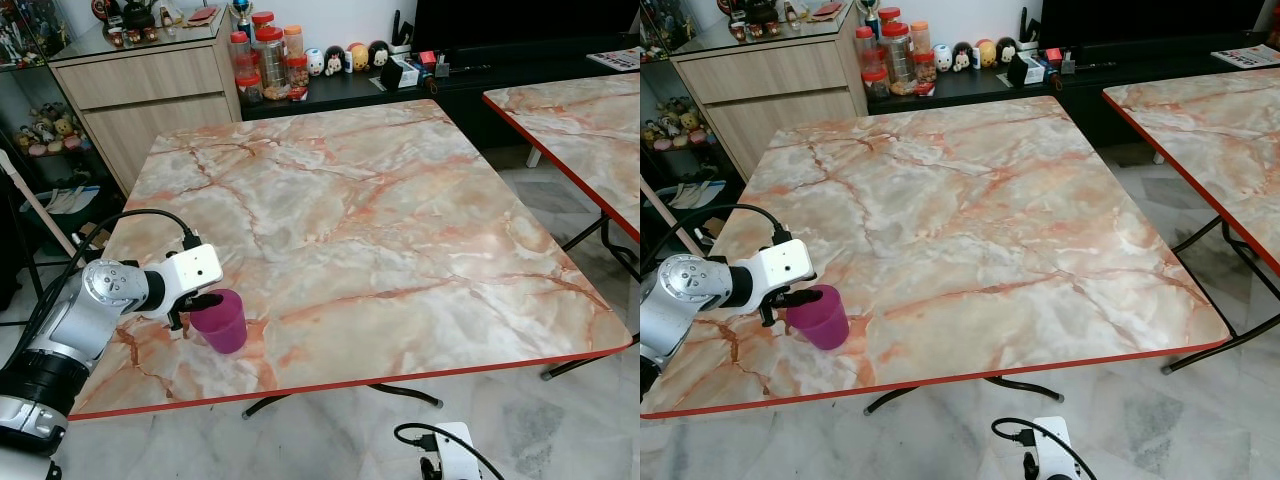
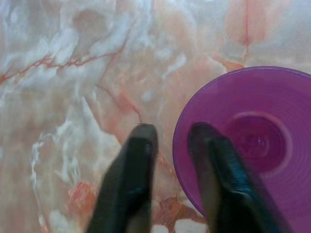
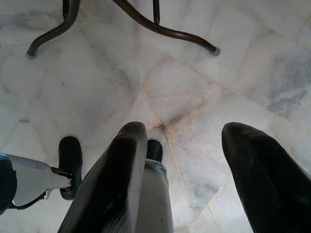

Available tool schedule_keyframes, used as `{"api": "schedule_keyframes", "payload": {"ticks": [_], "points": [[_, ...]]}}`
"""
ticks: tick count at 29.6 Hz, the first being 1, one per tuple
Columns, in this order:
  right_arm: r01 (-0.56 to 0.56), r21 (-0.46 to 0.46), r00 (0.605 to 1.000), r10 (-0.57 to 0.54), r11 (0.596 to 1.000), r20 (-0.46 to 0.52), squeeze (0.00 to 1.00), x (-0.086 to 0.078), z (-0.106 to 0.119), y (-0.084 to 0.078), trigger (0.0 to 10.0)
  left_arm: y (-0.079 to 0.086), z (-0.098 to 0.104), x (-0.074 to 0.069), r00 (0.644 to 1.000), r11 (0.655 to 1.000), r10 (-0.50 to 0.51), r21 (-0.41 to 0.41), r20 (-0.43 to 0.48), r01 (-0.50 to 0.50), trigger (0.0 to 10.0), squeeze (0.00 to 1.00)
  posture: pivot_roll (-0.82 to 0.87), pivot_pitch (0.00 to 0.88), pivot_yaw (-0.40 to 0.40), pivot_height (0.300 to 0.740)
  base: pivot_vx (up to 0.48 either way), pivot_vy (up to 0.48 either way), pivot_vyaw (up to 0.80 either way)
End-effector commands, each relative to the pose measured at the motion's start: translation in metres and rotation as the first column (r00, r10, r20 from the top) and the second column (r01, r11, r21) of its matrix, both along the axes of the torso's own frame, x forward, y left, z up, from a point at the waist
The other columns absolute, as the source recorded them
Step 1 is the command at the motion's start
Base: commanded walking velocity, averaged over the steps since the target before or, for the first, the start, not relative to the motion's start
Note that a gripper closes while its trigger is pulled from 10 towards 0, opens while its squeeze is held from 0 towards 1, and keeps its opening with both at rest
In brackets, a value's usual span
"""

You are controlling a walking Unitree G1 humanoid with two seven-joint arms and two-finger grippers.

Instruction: Setting the table

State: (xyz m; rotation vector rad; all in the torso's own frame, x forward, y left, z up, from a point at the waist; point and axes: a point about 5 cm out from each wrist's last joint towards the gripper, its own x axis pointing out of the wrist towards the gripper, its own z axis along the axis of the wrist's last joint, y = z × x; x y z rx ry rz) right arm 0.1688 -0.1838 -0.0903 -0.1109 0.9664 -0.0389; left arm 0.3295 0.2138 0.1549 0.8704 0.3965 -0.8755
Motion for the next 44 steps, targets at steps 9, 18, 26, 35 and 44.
{"api": "schedule_keyframes", "payload": {"ticks": [9,18,26,35,44], "points": [[0.011,0.005,1.0,-0.011,1.0,-0.001,0.0,0.0004,0.0,0.0011,10.0,0.0015,-0.0006,-0.0017,0.999,0.999,-0.026,0.033,-0.037,0.027,10.0,0.0,0.02,0.0,0.067,0.74,0.0,0.0,0.0],[0.011,0.005,1.0,-0.011,1.0,0.0,0.0,0.0006,0.0001,0.0011,10.0,0.0006,-0.0018,-0.0024,0.998,0.999,-0.031,0.031,-0.048,0.033,10.0,0.0,0.02,0.0,0.068,0.74,0.0,0.0,0.0],[0.012,0.005,1.0,-0.012,1.0,-0.001,0.0,0.0006,0.0001,0.0011,10.0,-0.0001,-0.0043,-0.0039,0.997,0.999,-0.038,0.024,-0.07,0.039,1.8,0.0,0.02,0.0,0.068,0.74,0.0,0.0,0.0],[0.013,0.005,1.0,-0.013,1.0,-0.002,0.0,0.0007,0.0001,0.001,10.0,-0.0004,-0.0046,-0.0048,0.996,0.999,-0.04,0.018,-0.079,0.042,0.0,0.0,0.02,0.0,0.068,0.74,0.0,0.0,0.0],[0.014,0.006,1.0,-0.014,1.0,0.001,0.0,0.0013,0.0003,0.0013,10.0,-0.0069,0.0048,0.0003,1.0,0.986,-0.003,-0.169,-0.003,0.002,0.0,0.0,0.02,0.0,0.069,0.74,0.0,0.0,0.0]]}}
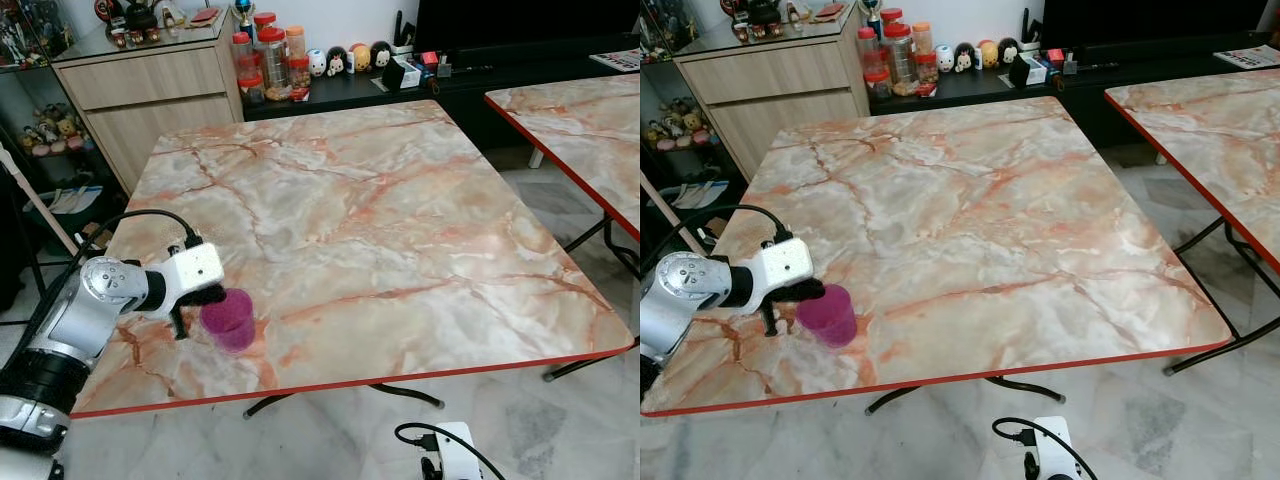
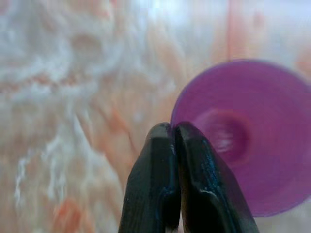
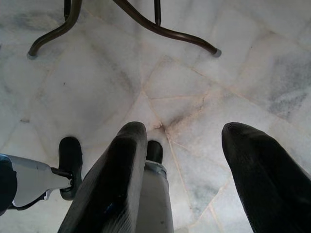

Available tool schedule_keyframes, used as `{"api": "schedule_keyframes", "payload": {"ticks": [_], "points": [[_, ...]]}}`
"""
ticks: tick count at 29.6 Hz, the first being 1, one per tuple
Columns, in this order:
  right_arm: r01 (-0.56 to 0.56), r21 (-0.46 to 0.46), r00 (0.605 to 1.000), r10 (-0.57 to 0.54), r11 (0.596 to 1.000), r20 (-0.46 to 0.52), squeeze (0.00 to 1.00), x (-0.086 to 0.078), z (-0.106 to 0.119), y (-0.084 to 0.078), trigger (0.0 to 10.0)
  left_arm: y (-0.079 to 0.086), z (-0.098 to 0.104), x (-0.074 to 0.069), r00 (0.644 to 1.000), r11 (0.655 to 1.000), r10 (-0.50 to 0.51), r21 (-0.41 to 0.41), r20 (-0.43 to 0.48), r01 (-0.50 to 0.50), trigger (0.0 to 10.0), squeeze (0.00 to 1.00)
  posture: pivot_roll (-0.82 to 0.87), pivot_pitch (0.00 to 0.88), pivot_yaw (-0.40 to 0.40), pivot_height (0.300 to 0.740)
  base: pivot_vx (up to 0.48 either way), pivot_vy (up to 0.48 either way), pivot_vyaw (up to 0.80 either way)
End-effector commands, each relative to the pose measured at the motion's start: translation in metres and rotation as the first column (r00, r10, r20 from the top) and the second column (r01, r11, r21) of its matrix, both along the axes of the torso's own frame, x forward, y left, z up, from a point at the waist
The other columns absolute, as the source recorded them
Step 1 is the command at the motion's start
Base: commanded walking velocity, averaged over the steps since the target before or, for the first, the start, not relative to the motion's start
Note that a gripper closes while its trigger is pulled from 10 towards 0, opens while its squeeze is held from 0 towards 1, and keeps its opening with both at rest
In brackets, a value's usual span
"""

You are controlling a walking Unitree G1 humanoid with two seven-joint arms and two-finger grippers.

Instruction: Setting the table

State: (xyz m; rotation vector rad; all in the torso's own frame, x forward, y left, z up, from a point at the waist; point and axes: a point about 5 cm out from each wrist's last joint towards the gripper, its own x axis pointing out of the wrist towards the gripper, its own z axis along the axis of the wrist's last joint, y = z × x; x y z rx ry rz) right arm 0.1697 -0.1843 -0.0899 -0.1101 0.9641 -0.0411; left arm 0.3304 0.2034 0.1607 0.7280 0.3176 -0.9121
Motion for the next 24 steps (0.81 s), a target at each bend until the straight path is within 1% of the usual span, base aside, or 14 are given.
{"api": "schedule_keyframes", "payload": {"ticks": [1,2,3,6,8,11,12,13,14,15,16,19,20,24], "points": [[0.012,0.006,1.0,-0.012,1.0,-0.002,0.0,0.0,0.0,0.002,10.0,0.003,0.0,0.0,1.0,0.999,0.026,-0.04,0.005,-0.026,0.0,0.0,0.02,0.0,0.069,0.74,0.0,0.0,0.0],[0.014,0.007,1.0,-0.014,1.0,-0.001,0.0,0.0,0.0,0.002,10.0,-0.001,0.013,0.007,0.993,0.966,0.095,-0.246,0.064,-0.077,0.0,0.0,0.02,0.0,0.069,0.74,0.0,0.0,0.0],[0.014,0.007,1.0,-0.014,1.0,-0.001,0.0,0.0,0.0,0.002,10.0,-0.001,0.017,0.008,0.99,0.945,0.12,-0.313,0.078,-0.09,0.0,0.0,0.02,0.0,0.069,0.74,0.0,0.0,0.0],[0.014,0.006,1.0,-0.014,1.0,-0.002,0.0,0.0,0.0,0.001,10.0,-0.001,0.024,0.012,0.974,0.892,0.193,-0.434,0.118,-0.124,0.0,0.0,0.02,0.0,0.065,0.74,0.0,0.0,0.0],[0.011,0.005,1.0,-0.011,1.0,-0.004,0.0,0.0,0.0,0.001,10.0,-0.001,0.028,0.017,0.939,0.794,0.322,-0.575,0.124,-0.197,0.0,0.0,0.02,0.0,0.065,0.74,0.0,0.0,0.0],[0.01,0.004,1.0,-0.01,1.0,-0.004,0.0,0.0,0.0,0.0,10.0,-0.003,0.03,0.019,0.912,0.745,0.383,-0.633,0.146,-0.211,0.0,0.0,0.02,0.0,0.061,0.74,0.0,0.0,0.0],[0.01,0.003,1.0,-0.01,1.0,-0.003,0.0,-0.001,0.0,0.0,10.0,-0.003,0.03,0.02,0.9,0.716,0.413,-0.659,0.136,-0.229,1.1,0.0,0.02,0.0,0.061,0.74,0.0,0.0,0.0],[0.01,0.003,1.0,-0.01,1.0,-0.003,0.0,-0.001,0.0,0.0,10.0,-0.003,0.03,0.02,0.9,0.716,0.413,-0.659,0.136,-0.229,1.1,0.0,0.02,0.0,0.061,0.74,0.0,0.0,0.0],[0.011,0.002,1.0,-0.011,1.0,-0.002,0.0,-0.001,0.0,0.0,10.0,-0.003,0.03,0.021,0.882,0.691,0.451,-0.68,0.139,-0.246,3.7,0.0,0.02,0.0,0.06,0.74,0.0,0.0,0.0],[0.012,0.002,1.0,-0.012,1.0,-0.001,0.0,0.0,0.0,-0.001,10.0,-0.003,0.028,0.022,0.858,0.664,0.495,-0.697,0.138,-0.27,5.3,0.0,0.02,0.0,0.06,0.74,0.0,0.0,0.0],[0.013,0.001,1.0,-0.013,1.0,0.001,0.0,0.0,0.0,-0.001,10.0,-0.003,0.024,0.024,0.824,0.614,0.554,-0.728,0.121,-0.306,10.0,0.0,0.01,0.0,0.059,0.74,0.0,0.0,0.0],[0.023,-0.001,1.0,-0.023,1.0,0.01,0.0,0.0,0.001,-0.003,10.0,-0.002,0.01,0.024,0.708,0.443,0.705,-0.801,0.034,-0.403,10.0,0.0,0.01,0.0,0.058,0.74,0.0,0.0,0.0],[0.023,-0.001,1.0,-0.023,1.0,0.01,0.0,0.0,0.001,-0.003,10.0,-0.002,0.01,0.024,0.708,0.443,0.705,-0.801,0.034,-0.403,10.0,0.0,0.01,0.0,0.058,0.74,0.0,0.0,0.0],[0.038,0.006,0.999,-0.038,0.999,0.036,0.0,0.003,0.003,-0.006,10.0,-0.001,-0.003,0.019,0.576,0.289,0.817,-0.844,-0.028,-0.451,10.0,0.0,0.0,0.0,0.054,0.74,0.0,0.0,0.0]]}}
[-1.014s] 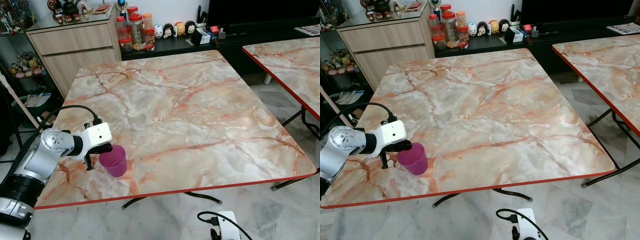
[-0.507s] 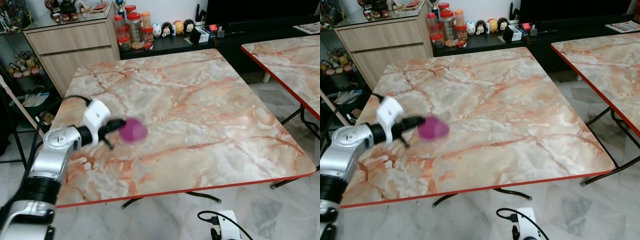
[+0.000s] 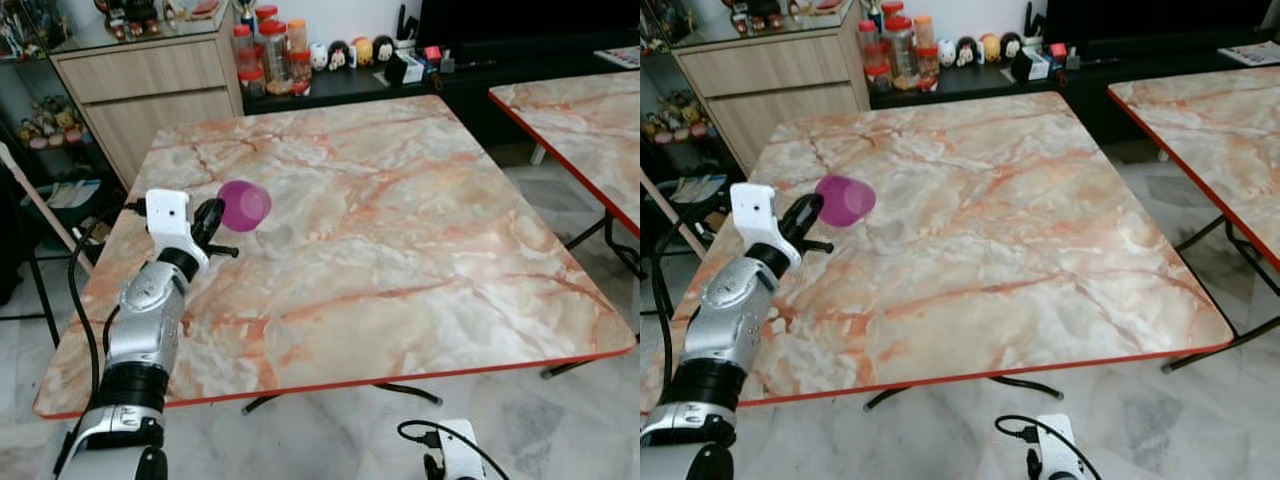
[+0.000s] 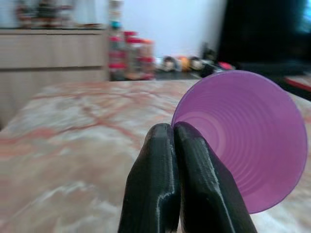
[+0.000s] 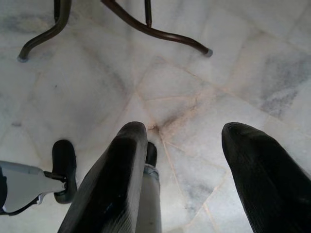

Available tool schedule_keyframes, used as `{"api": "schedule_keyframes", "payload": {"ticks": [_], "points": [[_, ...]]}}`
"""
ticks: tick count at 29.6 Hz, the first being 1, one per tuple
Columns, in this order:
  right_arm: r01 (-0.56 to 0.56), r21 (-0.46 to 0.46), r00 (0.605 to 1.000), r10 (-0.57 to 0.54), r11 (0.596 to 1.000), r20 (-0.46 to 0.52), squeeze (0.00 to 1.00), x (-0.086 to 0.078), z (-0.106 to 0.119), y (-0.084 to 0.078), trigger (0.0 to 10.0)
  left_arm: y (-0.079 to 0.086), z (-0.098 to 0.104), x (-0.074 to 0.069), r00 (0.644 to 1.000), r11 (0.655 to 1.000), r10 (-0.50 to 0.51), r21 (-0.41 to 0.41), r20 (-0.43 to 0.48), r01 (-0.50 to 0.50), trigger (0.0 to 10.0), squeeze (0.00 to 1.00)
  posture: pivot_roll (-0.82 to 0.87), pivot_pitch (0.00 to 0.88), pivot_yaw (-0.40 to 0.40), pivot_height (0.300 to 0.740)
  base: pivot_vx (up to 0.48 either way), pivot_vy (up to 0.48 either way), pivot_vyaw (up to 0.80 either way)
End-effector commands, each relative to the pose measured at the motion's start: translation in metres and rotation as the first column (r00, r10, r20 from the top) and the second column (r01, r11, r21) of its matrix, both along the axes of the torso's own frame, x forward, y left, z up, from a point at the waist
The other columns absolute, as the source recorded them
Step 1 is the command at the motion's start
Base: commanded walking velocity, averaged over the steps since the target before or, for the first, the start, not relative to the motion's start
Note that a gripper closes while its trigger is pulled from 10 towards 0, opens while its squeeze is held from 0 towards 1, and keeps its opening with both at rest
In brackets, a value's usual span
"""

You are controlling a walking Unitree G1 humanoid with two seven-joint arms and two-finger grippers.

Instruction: Setting the table

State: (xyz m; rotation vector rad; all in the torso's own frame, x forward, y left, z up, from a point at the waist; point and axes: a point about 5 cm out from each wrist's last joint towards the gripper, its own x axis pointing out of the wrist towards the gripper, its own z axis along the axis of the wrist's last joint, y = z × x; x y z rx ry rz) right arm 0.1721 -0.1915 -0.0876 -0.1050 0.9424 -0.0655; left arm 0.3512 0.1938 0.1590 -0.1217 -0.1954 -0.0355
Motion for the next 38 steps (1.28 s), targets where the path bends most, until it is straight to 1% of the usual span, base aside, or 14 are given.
{"api": "schedule_keyframes", "payload": {"ticks": [1,2,3,5,8,9,13,21,38], "points": [[0.016,0.012,1.0,-0.016,1.0,0.013,0.0,0.001,0.001,0.001,10.0,0.008,-0.001,-0.002,0.998,0.998,0.06,-0.01,0.009,-0.06,10.0,0.0,0.0,0.0,0.054,0.74,0.0,0.0,0.0],[0.015,0.013,1.0,-0.015,1.0,0.018,0.0,0.002,0.001,0.001,10.0,0.006,-0.004,-0.004,0.995,0.995,0.093,-0.024,0.023,-0.092,10.0,0.0,0.0,0.0,0.049,0.74,0.0,0.0,0.0],[0.012,0.011,1.0,-0.012,1.0,0.022,0.0,0.003,0.002,0.0,10.0,0.0,-0.005,-0.006,0.991,0.992,0.126,-0.034,0.049,-0.124,10.0,0.0,0.0,0.0,0.048,0.74,0.0,0.0,0.0],[0.011,0.01,1.0,-0.011,1.0,0.024,0.0,0.003,0.002,0.0,10.0,-0.005,-0.004,-0.006,0.989,0.991,0.133,-0.031,0.064,-0.132,10.0,0.0,0.0,0.0,0.048,0.74,0.0,0.0,0.0],[0.011,0.01,1.0,-0.011,1.0,0.024,0.0,0.003,0.002,0.0,10.0,-0.005,-0.004,-0.006,0.989,0.991,0.133,-0.031,0.064,-0.132,10.0,0.0,0.0,0.0,0.048,0.74,0.0,0.0,0.0],[0.011,0.009,1.0,-0.011,1.0,0.025,0.0,0.004,0.002,0.0,10.0,-0.007,-0.003,-0.006,0.989,0.991,0.131,-0.023,0.072,-0.129,10.0,0.0,0.0,0.0,0.048,0.74,0.0,0.0,0.0],[0.015,0.011,0.999,-0.015,1.0,0.031,0.0,0.004,0.003,0.0,10.0,-0.013,0.002,-0.004,0.984,0.989,0.146,-0.008,0.1,-0.146,10.0,0.0,0.0,0.0,0.048,0.74,0.0,-0.337,0.0],[0.021,0.013,0.999,-0.021,1.0,0.034,0.0,0.005,0.003,0.0,10.0,-0.013,0.004,-0.001,0.977,0.984,0.177,-0.002,0.122,-0.178,10.0,0.0,-0.01,0.0,0.052,0.74,0.0,-0.422,0.0],[0.028,0.009,0.999,-0.028,1.0,0.037,0.0,0.004,0.003,-0.002,10.0,-0.015,0.004,0.0,0.976,0.985,0.174,0.001,0.129,-0.175,10.0,0.0,-0.01,0.0,0.056,0.74,0.0,-0.424,0.0]]}}
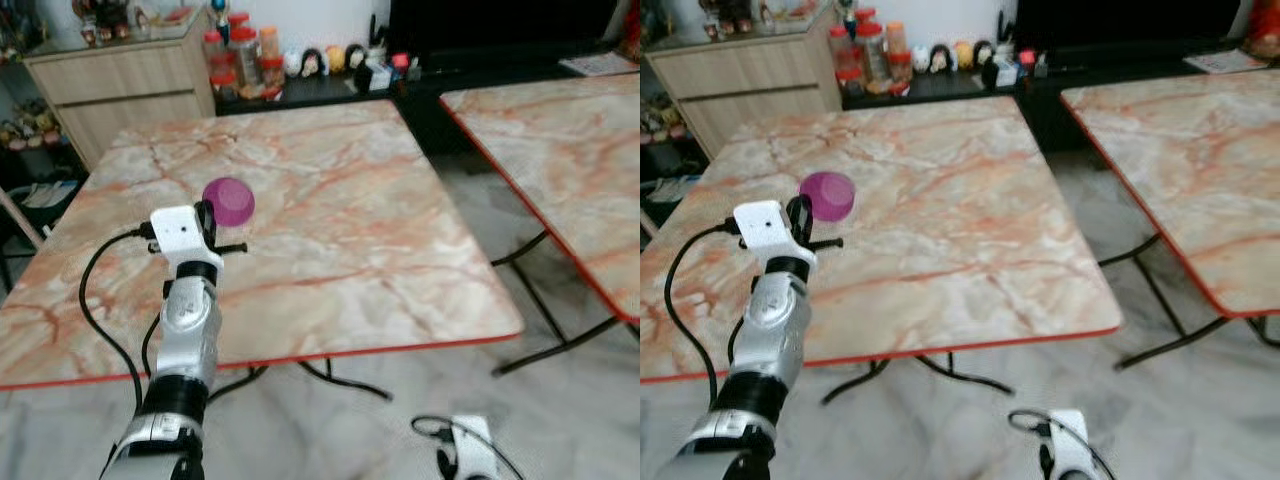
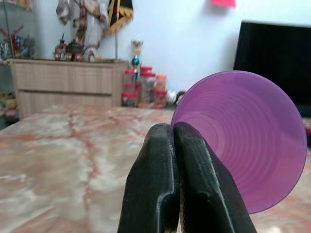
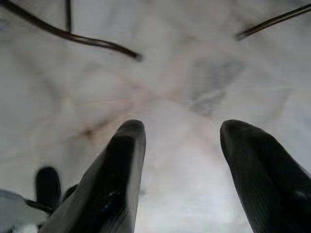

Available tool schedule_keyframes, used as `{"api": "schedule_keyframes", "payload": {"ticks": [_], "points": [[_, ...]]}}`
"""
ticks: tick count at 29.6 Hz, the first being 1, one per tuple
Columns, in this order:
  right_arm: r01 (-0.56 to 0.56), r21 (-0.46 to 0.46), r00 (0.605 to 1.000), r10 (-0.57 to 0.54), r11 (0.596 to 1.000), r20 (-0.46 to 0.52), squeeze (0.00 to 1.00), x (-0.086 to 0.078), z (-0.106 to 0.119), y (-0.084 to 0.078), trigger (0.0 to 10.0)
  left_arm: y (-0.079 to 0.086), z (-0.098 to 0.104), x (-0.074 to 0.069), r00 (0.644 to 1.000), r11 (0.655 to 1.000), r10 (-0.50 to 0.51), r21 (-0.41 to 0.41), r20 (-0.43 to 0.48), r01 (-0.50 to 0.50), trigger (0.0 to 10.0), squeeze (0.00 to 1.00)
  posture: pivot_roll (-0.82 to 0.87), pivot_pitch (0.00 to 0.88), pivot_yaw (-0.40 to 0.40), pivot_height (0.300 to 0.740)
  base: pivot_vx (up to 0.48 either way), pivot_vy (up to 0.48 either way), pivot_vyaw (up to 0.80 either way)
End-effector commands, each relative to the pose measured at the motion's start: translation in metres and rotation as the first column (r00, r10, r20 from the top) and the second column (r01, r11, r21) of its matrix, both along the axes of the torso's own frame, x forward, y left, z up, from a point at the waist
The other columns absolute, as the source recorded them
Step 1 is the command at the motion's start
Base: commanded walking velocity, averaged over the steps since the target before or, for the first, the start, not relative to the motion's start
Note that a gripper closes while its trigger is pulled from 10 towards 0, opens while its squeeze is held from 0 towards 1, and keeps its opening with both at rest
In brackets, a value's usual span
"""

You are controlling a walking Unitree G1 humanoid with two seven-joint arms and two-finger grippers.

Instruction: Setting the table

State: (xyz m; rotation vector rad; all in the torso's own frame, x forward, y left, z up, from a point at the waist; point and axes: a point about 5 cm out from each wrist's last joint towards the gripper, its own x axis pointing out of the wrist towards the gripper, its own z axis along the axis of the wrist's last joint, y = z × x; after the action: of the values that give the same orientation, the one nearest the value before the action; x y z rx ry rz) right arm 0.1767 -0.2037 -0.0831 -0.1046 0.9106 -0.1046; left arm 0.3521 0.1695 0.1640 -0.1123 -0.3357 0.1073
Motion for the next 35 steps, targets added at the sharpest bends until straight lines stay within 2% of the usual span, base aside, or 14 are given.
{"api": "schedule_keyframes", "payload": {"ticks": [1,12,18,23,28,35], "points": [[-0.004,0.026,1.0,0.004,1.0,0.005,0.0,-0.001,-0.002,0.01,10.0,0.01,-0.002,-0.001,1.0,0.999,0.026,0.02,-0.005,-0.026,10.0,0.0,-0.01,0.0,0.059,0.74,0.0,-0.42,0.0],[-0.009,0.026,1.0,0.009,1.0,0.004,0.0,-0.001,-0.002,0.011,10.0,0.012,0.0,0.0,1.0,0.999,0.029,0.026,0.004,-0.029,10.0,0.0,-0.01,0.0,0.057,0.74,0.0,-0.421,0.0],[-0.015,0.024,1.0,0.015,1.0,0.005,0.0,0.0,-0.001,0.011,10.0,0.021,0.001,-0.002,0.998,0.998,0.057,0.03,0.014,-0.057,10.0,0.0,-0.01,0.0,0.058,0.74,0.0,-0.422,0.0],[-0.023,0.025,1.0,0.023,0.999,0.008,0.0,0.001,-0.001,0.012,10.0,0.035,0.0,-0.008,0.994,0.994,0.105,0.036,0.018,-0.106,10.0,0.0,0.0,0.0,0.06,0.74,0.0,-0.42,0.0],[-0.027,0.026,1.0,0.027,0.999,0.009,0.0,0.002,-0.001,0.014,10.0,0.046,-0.011,-0.017,0.991,0.99,0.137,0.048,-0.005,-0.136,10.0,0.0,0.0,0.0,0.063,0.74,0.0,-0.422,0.0],[-0.029,0.027,1.0,0.029,0.999,0.007,0.0,0.001,-0.001,0.015,10.0,0.049,-0.022,-0.027,0.989,0.988,0.144,0.062,-0.031,-0.142,10.0,0.0,0.0,0.0,0.068,0.74,0.0,-0.422,0.0]]}}
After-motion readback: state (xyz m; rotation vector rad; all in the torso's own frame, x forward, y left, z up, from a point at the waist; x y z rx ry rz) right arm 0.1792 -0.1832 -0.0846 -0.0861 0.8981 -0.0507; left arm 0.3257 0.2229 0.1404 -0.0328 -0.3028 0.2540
